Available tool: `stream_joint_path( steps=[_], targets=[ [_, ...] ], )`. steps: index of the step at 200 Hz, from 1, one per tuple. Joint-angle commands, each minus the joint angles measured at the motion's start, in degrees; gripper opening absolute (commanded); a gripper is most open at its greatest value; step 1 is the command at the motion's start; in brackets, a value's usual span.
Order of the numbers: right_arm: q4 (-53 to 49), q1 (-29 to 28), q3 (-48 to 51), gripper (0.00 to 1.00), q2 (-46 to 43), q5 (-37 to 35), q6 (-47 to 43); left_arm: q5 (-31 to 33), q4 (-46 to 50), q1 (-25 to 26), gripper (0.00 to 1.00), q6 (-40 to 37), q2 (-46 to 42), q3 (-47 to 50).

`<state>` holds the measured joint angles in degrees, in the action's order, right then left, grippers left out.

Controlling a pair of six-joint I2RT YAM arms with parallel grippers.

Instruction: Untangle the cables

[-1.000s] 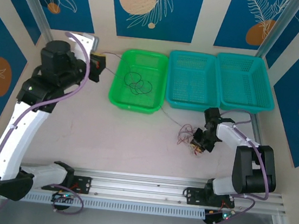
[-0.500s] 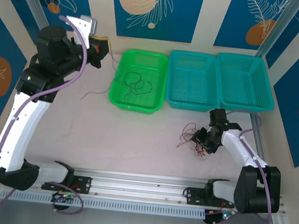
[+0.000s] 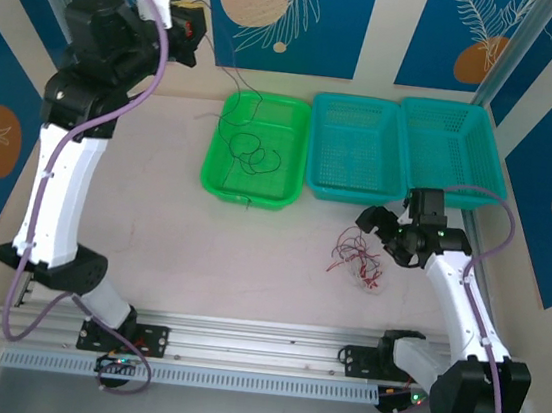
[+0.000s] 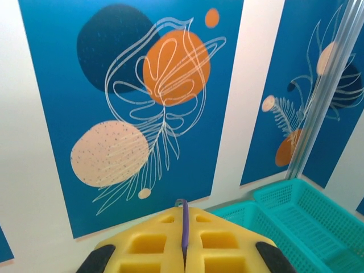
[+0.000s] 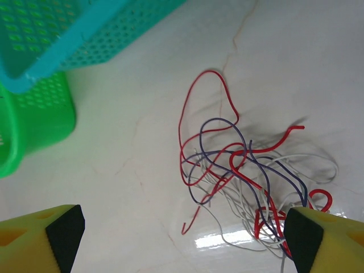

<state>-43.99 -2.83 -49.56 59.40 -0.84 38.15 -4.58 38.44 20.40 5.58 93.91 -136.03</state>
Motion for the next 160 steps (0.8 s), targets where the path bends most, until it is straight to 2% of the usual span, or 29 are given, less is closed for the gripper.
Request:
stream_joint_path(
  steps=[1, 62, 92, 123, 144, 153, 160],
  targets=[
    [-2.37, 0.72, -1.73, 0.92, -1.34, 1.26, 1.17, 0.31, 1.93, -0.36, 0.00, -2.21, 3.86, -2.89],
    [-3.40, 1.75, 0.53, 0.91, -3.38, 1.56, 2.90, -0.34, 4.24, -0.36, 0.00, -2.89, 10.62, -2.63],
    [-3.85, 2.23, 0.97, 0.91, -3.72, 1.54, 3.00, 0.09, 4.90, -0.32, 0.00, -2.38, 12.28, 1.60],
    [-4.19, 2.70, 1.15, 0.91, -3.76, 1.41, 3.33, -0.77, 10.96, -0.36, 0.00, -1.38, 16.11, 2.52],
    [-4.22, 2.84, 1.35, 0.91, -3.76, 1.54, 3.50, -0.77, 10.26, -0.36, 0.00, -1.43, 16.48, 6.38],
    [-4.20, 2.87, 1.44, 0.91, -3.79, 1.55, 3.49, -0.87, 9.49, -0.36, 0.15, -1.41, 16.39, 8.02],
    [-4.26, 2.88, 1.43, 0.90, -3.71, 1.55, 3.59, -0.94, 9.13, -0.36, 0.35, -1.35, 16.39, 8.71]
  ],
)
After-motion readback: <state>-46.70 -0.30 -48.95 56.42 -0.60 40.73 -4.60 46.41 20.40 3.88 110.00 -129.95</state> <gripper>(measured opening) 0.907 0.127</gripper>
